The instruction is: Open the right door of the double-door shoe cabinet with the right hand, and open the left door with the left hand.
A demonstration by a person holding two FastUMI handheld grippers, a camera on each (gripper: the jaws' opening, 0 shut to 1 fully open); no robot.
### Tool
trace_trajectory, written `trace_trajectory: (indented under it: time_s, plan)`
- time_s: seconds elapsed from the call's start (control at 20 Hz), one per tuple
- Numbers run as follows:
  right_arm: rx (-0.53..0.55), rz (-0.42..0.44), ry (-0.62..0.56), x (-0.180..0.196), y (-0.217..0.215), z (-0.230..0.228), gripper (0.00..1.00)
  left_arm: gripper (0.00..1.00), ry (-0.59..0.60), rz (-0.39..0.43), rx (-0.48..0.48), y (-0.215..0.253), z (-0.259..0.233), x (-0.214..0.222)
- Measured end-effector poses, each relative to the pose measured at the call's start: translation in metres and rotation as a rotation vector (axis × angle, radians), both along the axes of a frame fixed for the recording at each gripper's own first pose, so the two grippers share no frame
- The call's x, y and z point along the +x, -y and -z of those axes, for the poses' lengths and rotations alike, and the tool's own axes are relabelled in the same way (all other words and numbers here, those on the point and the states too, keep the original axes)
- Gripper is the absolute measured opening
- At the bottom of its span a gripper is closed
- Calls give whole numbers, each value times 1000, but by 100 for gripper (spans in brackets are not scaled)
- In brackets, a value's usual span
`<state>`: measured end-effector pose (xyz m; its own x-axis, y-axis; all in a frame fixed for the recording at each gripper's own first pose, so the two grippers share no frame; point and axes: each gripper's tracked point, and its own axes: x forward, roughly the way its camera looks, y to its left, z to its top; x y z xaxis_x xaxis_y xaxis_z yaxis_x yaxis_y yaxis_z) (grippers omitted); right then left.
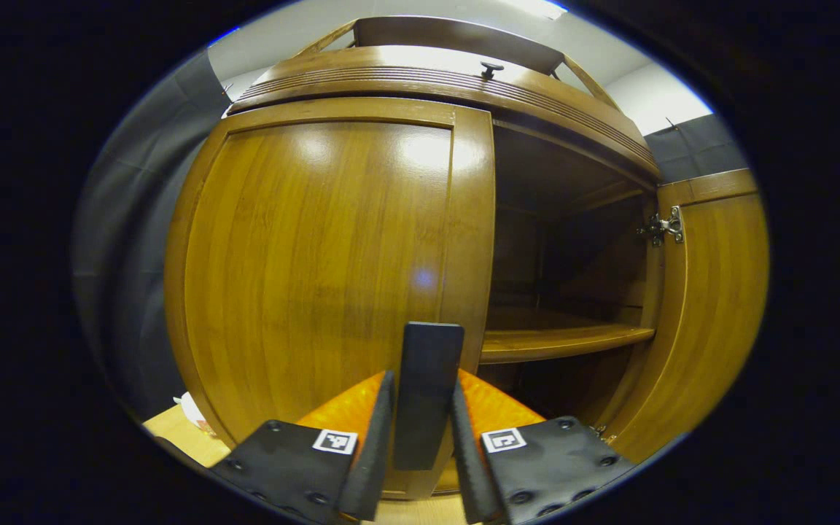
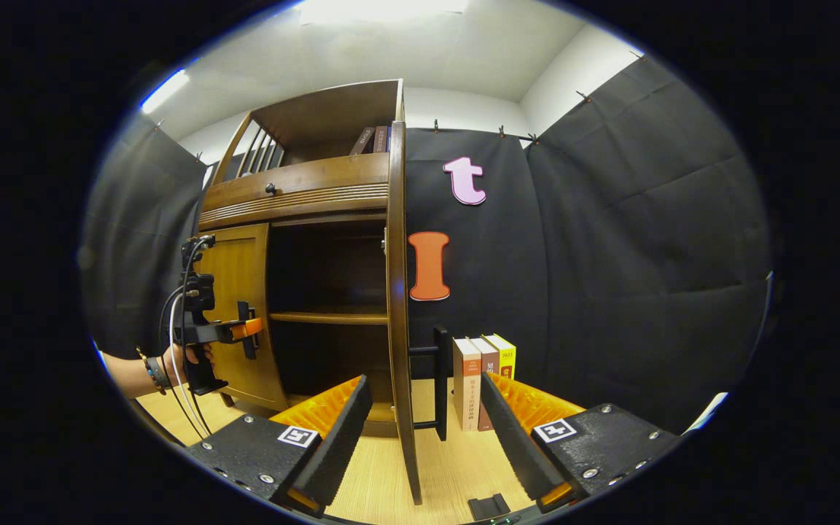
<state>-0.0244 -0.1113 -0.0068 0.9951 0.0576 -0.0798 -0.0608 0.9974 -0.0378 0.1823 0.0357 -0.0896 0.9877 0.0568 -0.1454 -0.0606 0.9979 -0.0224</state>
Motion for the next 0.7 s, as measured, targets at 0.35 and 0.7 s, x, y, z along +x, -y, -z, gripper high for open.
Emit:
trace_trajectory:
  time_s: [0.35,0.7]
  plan:
    - [-2,-8,8,-5,-3,-5,92,34,-33,-22,79,-2,1,-4]
    - [-12,-7,-3,-1,-7,-4,92,34,-66,-53,77,-6,-10,-46]
